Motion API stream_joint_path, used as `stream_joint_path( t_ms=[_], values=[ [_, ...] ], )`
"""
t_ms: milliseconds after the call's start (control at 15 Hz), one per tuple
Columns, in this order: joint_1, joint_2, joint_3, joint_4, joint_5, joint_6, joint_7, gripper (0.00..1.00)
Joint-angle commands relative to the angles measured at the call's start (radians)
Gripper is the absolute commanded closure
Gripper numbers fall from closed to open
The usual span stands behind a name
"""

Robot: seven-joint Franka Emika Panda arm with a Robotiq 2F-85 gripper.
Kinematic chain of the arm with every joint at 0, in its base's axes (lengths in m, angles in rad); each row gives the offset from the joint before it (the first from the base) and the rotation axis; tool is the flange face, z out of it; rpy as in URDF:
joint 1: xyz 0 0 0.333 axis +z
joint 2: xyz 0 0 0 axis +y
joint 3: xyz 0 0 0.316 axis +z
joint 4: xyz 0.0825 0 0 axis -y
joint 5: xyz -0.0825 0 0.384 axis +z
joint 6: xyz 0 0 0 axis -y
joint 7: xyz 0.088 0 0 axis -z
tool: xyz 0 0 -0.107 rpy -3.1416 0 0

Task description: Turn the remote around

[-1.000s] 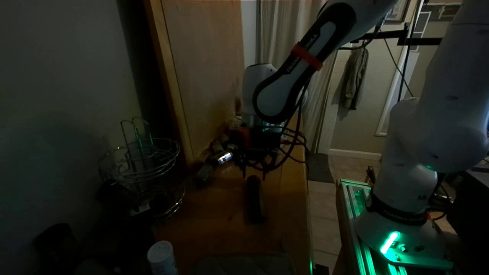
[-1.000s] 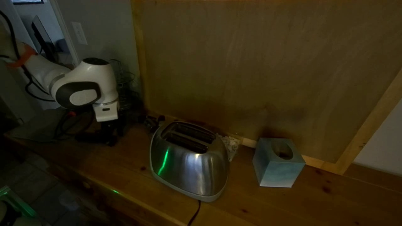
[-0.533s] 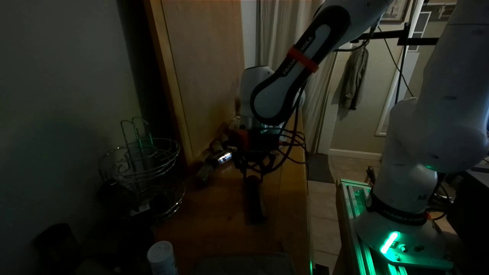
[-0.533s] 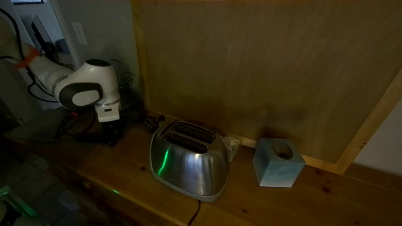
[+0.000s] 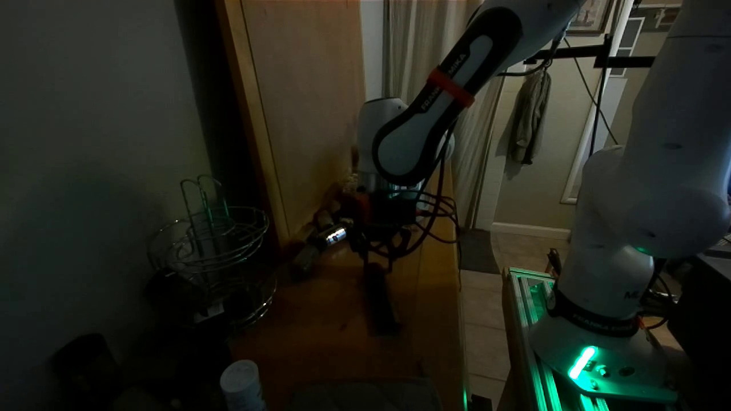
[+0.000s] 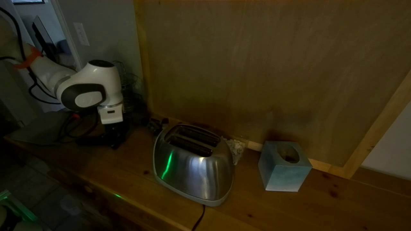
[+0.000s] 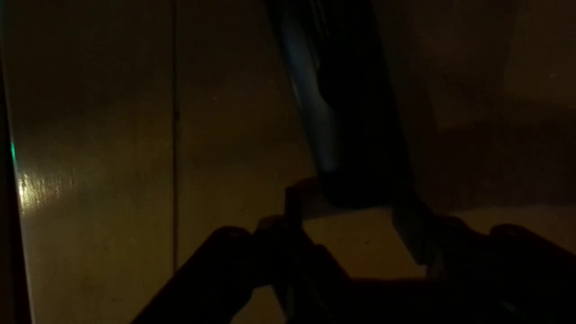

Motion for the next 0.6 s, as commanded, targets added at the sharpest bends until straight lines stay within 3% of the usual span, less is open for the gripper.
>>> stream_joint_path(
  t_ms=[0, 133, 400, 467, 533],
  values=[
    [0.01, 0.015, -0.001, 0.016, 0.034, 0.011, -0.038, 0.13],
    [0.013, 0.015, 0.002, 0.016, 0.028, 0.016, -0.052, 0.01],
    [0.025, 0.014, 0.012, 0.011, 0.016, 0.019, -0.091, 0.0],
    [0.026, 0.015, 0.014, 0.012, 0.014, 0.017, -0.096, 0.16],
    [0.029, 0.016, 0.015, 0.012, 0.017, 0.017, -0.104, 0.26]
  ],
)
